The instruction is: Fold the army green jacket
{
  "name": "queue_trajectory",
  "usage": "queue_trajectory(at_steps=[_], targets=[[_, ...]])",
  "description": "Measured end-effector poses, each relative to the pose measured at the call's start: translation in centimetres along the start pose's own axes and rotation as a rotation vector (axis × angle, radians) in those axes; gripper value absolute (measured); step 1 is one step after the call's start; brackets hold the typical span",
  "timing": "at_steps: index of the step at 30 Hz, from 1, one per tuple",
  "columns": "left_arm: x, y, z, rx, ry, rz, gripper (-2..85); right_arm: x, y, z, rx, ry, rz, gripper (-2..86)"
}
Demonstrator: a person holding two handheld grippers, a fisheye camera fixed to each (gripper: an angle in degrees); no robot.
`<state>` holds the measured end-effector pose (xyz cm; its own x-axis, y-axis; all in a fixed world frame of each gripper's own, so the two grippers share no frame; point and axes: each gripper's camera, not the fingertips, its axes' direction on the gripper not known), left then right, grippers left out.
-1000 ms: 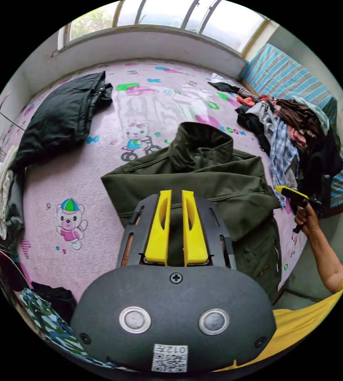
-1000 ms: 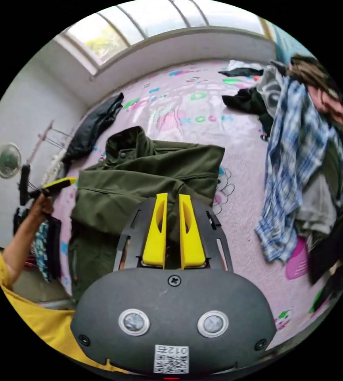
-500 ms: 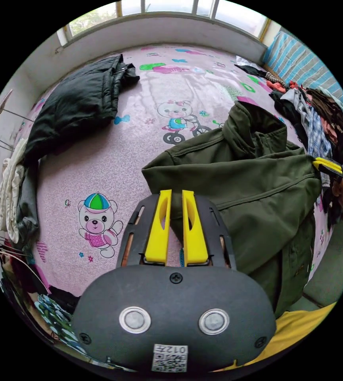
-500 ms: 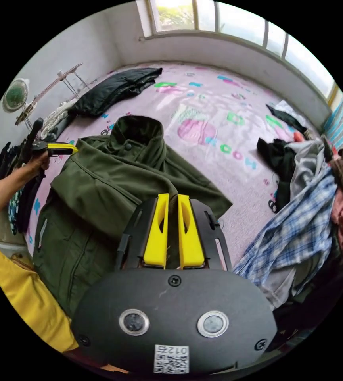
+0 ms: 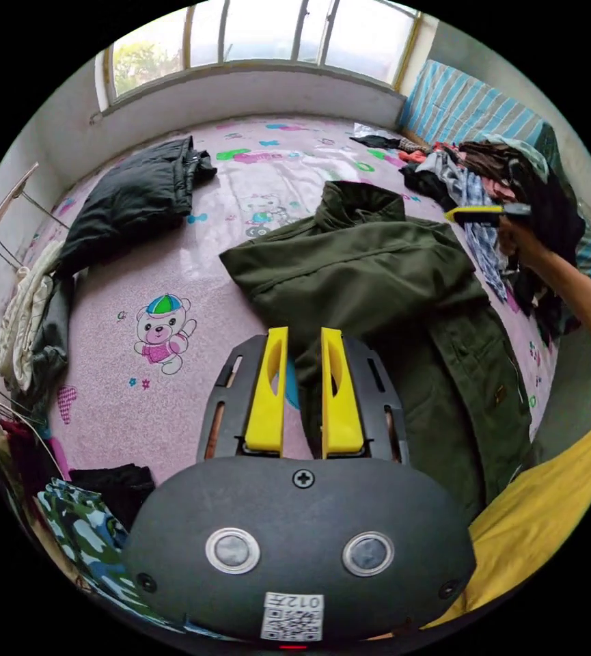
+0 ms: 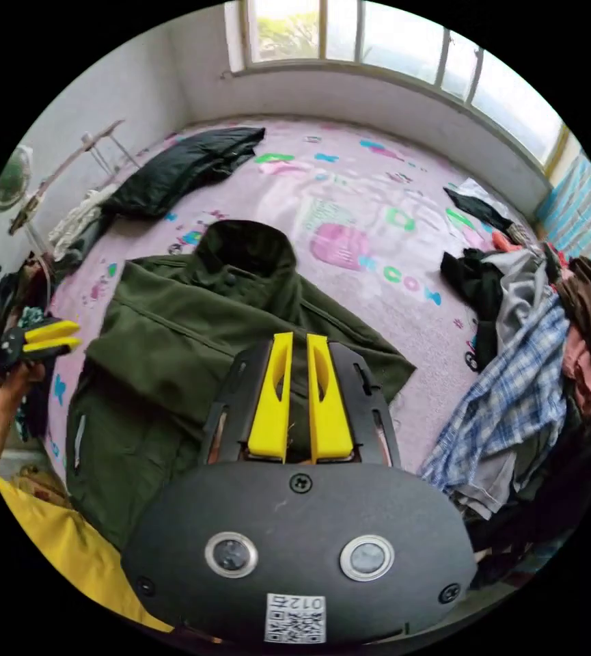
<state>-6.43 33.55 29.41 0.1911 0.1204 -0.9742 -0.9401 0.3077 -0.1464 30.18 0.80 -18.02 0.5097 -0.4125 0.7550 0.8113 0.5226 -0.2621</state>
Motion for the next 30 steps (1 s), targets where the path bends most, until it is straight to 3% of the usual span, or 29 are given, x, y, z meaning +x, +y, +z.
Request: queue_trajectory(at_steps=[6,11,18,23,30], targets=[[4.0,3.4,2.8,-0.047,-0.192,0.101,6.1,-8.8,-5.5,1.2,-0.012,-0.36,-0.154,0.9],[6.6,5.5,3.2,0.018,-0.341,0.132,4.4,-15.2,-11.1,5.3,-0.14,-0.451,-0.263,0.3],[9.3,8.6,5.0,0.054,-0.507,0.264,1.2,-18.7,-14.6,12.9,-0.276,-0.241,-0.268,-0.1],[10.7,11.0,6.3,0.054,-0.595,0.362,0.1,-16.8,-15.0,14.7,-0.26,-0.292,-0.142,-0.1],[11.7,12.7,7.9,0.025,-0.704,0.488,-0.2,-16.2,-14.0,15.1,-0.226,-0.229,-0.181,-0.2]])
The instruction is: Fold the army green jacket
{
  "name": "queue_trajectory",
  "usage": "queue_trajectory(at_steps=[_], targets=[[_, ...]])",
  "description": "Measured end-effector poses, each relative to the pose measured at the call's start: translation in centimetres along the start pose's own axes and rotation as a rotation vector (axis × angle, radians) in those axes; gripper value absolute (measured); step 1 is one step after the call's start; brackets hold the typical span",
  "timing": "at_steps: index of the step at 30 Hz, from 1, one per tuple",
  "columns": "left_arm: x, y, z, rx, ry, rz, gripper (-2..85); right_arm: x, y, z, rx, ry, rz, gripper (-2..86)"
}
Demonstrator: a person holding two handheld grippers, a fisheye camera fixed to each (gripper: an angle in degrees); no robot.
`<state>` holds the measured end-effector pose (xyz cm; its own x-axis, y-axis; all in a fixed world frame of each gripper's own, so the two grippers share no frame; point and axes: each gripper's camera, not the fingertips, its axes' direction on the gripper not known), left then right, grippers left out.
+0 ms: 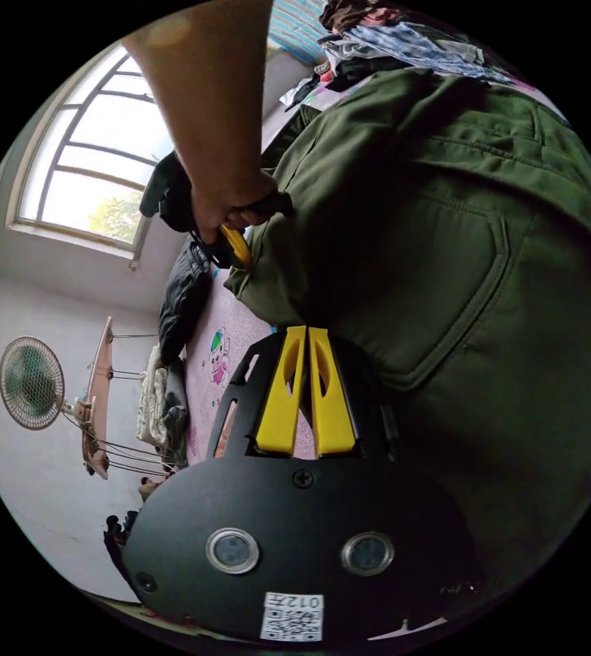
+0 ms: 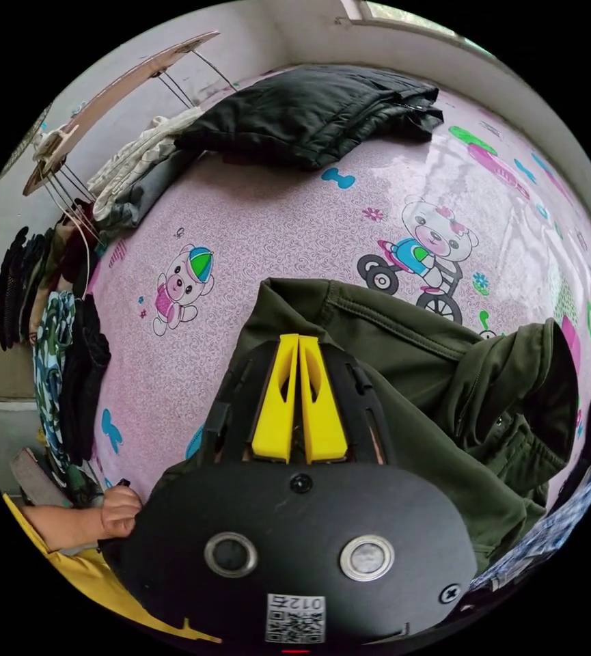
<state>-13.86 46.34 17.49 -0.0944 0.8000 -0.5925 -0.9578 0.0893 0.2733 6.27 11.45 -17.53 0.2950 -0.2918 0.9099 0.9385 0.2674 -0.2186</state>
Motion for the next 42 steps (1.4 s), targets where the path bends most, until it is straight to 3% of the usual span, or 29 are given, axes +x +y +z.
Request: queue_trajectory(at_steps=[4,7,10,16,18,21,27,31,33,37,42], targets=[[-2.9,0.9,-0.3,-0.014,0.119,-0.162,-0.2,2.5,1.0,-1.0,0.019,-0.106,0.043,-0.1],[-7.0,3.0,-1.1,-0.049,0.269,-0.355,-0.2,5.7,4.0,-4.4,0.132,-0.224,0.093,-0.1],[-10.7,4.6,-2.6,0.007,0.304,-0.502,-0.2,9.0,9.3,-7.7,0.234,-0.349,0.124,0.0],[-14.8,-0.3,1.1,0.069,0.558,-0.515,-0.2,15.3,19.3,-6.5,0.304,-0.438,0.325,0.0],[-13.8,-1.8,2.3,0.037,0.574,-0.455,-0.1,18.1,21.1,-4.5,0.33,-0.448,0.452,-0.1],[-10.7,-2.4,3.3,-0.036,0.429,-0.291,-0.1,20.7,22.2,-1.5,0.317,-0.496,0.536,-0.2],[-8.3,-1.0,3.3,0.041,0.176,-0.186,-0.1,22.0,23.5,1.3,0.321,-0.498,0.568,-0.3],[-11.6,-1.2,3.9,-0.014,0.3,-0.289,-0.1,23.1,25.2,1.5,0.32,-0.587,0.628,-0.2],[-14.6,-1.1,3.7,-0.045,0.376,-0.386,-0.1,23.7,27.6,-0.1,0.417,-0.662,0.599,-0.2],[-21.7,-1.2,2.9,0.115,0.39,-0.598,-0.1,25.8,32.3,-2.5,0.576,-0.563,0.637,-0.2],[-25.9,-5.2,10.0,0.017,0.678,-0.651,-0.2,29.6,34.3,-1.2,0.564,-0.401,0.77,-0.1]])
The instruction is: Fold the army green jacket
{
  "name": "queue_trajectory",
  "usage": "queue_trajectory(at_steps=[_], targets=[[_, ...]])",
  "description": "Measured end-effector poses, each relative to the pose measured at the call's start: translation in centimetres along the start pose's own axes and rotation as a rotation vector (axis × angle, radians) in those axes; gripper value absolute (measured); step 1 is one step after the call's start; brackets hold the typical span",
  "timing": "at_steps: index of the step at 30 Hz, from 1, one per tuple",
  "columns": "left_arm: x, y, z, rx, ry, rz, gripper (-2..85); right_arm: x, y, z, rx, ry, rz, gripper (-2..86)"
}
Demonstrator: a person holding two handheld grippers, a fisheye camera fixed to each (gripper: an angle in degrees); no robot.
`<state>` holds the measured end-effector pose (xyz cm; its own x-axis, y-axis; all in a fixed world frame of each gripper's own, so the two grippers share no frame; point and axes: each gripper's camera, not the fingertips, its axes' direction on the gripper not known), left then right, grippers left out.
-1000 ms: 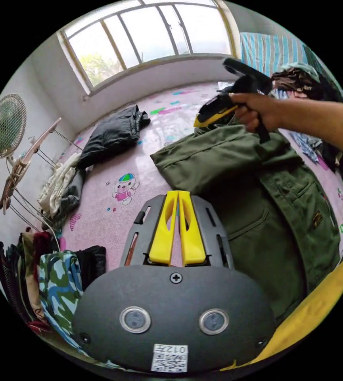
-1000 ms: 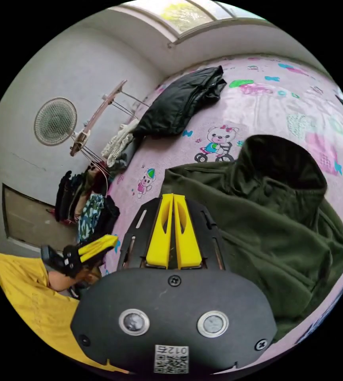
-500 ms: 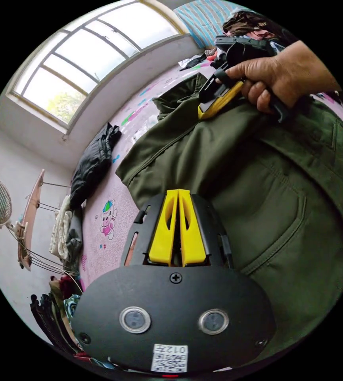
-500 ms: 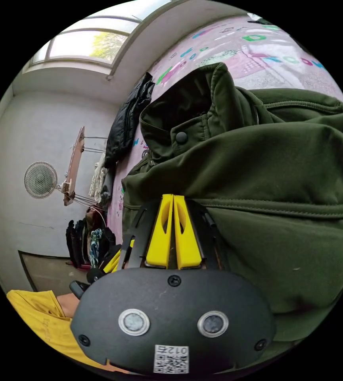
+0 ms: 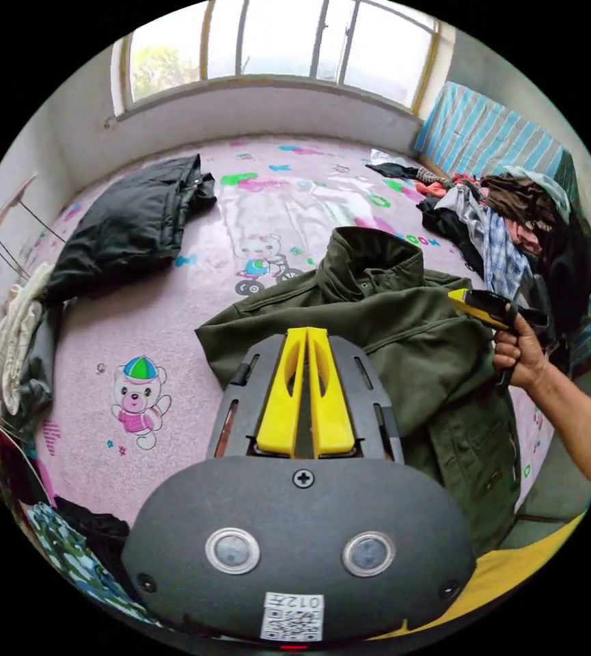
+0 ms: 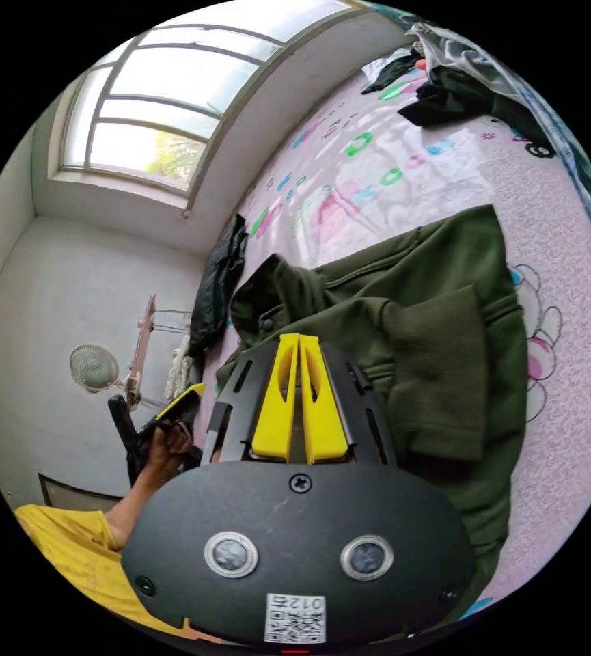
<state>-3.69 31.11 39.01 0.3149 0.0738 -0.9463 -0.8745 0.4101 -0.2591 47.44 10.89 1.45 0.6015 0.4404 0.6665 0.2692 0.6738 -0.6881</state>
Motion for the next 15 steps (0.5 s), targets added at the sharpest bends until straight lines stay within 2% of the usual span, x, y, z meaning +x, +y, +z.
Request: queue_trajectory(at_steps=[2,5,10,15], targets=[[-2.1,-1.4,2.0,-0.056,-0.016,-0.089,-0.2,1.3,-0.1,0.7,-0.011,0.075,0.007,-0.2],[-4.9,-2.3,5.1,-0.197,-0.105,-0.143,-0.2,2.8,0.7,1.5,-0.005,0.057,-0.013,-0.3],[-7.2,-2.0,5.0,-0.124,-0.006,-0.105,-0.1,4.0,2.0,2.3,0.015,0.057,0.006,-0.3],[-9.4,-2.5,4.3,-0.177,0.076,-0.303,-0.1,4.8,2.8,0.8,0.003,0.022,0.13,-0.1]])
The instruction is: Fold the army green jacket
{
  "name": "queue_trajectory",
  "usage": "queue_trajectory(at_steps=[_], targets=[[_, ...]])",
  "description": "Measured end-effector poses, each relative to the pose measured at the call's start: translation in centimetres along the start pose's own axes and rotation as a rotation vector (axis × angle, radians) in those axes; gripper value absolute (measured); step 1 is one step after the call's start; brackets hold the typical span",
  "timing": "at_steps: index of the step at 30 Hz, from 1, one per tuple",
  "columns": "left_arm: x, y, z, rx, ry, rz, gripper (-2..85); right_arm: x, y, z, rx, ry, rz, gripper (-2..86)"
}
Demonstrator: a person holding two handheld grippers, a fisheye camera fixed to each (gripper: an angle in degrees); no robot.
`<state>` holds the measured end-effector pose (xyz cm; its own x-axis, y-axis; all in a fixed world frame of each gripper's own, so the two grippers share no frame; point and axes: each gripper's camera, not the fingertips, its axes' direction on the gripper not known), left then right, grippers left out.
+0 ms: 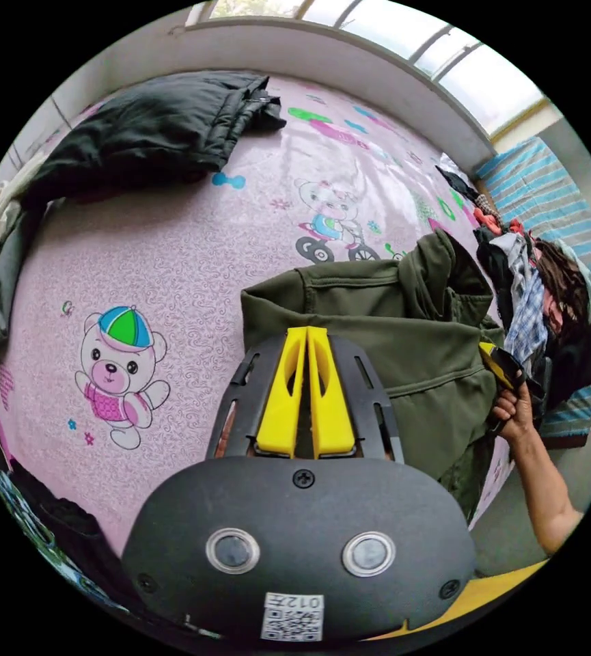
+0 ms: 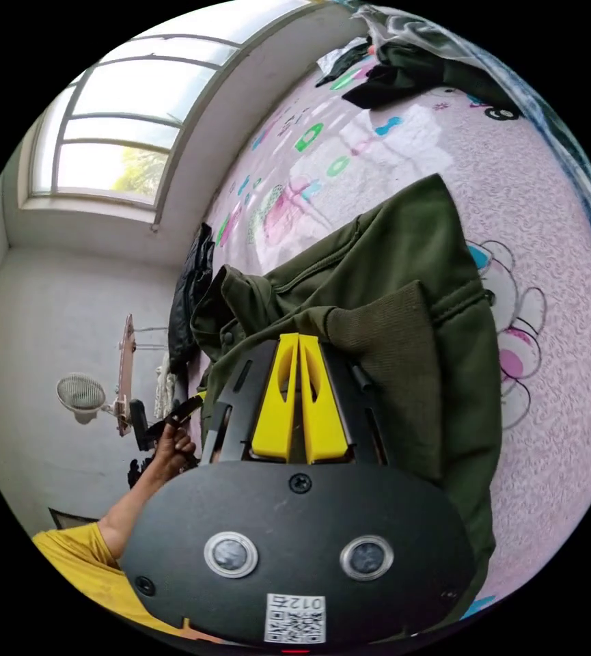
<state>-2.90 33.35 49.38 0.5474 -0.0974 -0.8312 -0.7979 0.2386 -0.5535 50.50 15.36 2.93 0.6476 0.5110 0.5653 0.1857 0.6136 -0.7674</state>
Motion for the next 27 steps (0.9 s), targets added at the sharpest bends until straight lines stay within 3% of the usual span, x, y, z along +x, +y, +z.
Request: queue_trajectory(at_steps=[2,6,9,12,19,24,27], targets=[[0.1,0.5,-1.6,0.034,-0.05,-0.059,-0.1,-0.5,1.3,-1.8,0.036,-0.042,-0.021,-0.1],[4.7,4.3,-5.4,0.136,0.026,0.205,0.0,-2.0,5.9,-4.4,0.035,-0.072,-0.187,0.0],[7.9,7.5,-5.0,0.116,-0.065,0.341,-0.1,-1.9,7.9,-3.6,-0.036,0.02,-0.248,-0.1],[7.5,8.9,-2.4,0.026,-0.153,0.315,-0.1,-1.2,8.8,-2.3,-0.062,0.177,-0.281,-0.2],[7.7,11.1,-1.2,0.102,-0.214,0.455,-0.1,-1.4,10.6,-0.4,-0.045,0.202,-0.296,-0.3],[7.3,11.6,-1.9,0.071,-0.178,0.322,-0.1,-2.9,11.9,-1.8,-0.039,0.186,-0.224,-0.2],[8.5,13.6,-4.6,0.141,-0.228,0.345,-0.2,-6.0,14.8,-3.9,-0.048,0.186,-0.359,-0.2]])
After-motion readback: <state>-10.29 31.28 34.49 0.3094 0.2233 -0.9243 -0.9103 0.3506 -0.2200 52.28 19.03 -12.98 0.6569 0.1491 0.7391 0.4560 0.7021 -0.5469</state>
